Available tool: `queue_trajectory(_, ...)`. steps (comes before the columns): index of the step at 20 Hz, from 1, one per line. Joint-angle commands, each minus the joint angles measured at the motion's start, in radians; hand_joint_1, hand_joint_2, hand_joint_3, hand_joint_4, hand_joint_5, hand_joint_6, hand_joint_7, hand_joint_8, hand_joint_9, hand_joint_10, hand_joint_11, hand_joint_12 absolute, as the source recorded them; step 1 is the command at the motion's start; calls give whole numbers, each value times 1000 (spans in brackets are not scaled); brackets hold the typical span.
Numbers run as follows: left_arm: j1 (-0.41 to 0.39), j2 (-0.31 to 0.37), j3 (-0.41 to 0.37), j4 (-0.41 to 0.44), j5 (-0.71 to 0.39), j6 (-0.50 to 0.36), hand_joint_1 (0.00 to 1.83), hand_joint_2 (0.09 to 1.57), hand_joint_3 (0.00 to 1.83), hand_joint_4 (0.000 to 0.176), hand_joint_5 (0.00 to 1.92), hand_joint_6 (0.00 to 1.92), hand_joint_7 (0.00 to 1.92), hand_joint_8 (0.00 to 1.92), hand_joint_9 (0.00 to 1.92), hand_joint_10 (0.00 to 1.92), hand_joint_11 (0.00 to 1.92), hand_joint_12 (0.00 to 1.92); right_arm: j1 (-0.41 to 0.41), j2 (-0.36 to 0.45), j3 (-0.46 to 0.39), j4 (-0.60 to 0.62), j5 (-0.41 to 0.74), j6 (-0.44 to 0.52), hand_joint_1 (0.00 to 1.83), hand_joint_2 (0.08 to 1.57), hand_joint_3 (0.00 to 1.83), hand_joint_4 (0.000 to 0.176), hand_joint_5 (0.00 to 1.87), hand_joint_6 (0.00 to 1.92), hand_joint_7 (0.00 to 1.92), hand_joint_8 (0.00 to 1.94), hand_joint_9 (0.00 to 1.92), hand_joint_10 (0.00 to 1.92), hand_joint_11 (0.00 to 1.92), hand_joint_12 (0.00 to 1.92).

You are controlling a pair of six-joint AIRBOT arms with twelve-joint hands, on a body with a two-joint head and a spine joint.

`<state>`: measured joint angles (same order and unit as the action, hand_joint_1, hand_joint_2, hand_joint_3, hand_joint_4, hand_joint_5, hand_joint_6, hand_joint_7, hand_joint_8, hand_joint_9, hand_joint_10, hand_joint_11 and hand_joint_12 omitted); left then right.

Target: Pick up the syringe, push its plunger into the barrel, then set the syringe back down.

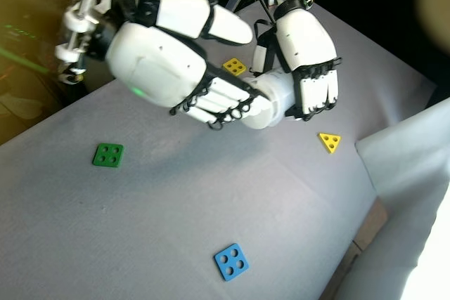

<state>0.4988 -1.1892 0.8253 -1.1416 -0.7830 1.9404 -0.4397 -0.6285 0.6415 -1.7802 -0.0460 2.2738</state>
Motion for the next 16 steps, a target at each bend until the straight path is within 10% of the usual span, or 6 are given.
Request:
queue_trajectory(1, -33, -11, -6, 115, -31, -14, 1327, 1277, 0, 0, 515, 1497, 753, 1440, 650, 1606, 407, 1621, 5, 6, -13, -23, 65, 1, 0, 1386, 1, 0, 252, 3, 234, 1, 192, 5, 0, 540)
queue_trajectory(16, -14, -12, -5, 203, 69, -21, 1328, 1273, 0, 0, 540, 1484, 754, 1438, 647, 1613, 419, 1642, 65, 331, -11, -92, 246, -1, 0, 1380, 0, 0, 272, 5, 246, 3, 196, 6, 0, 524)
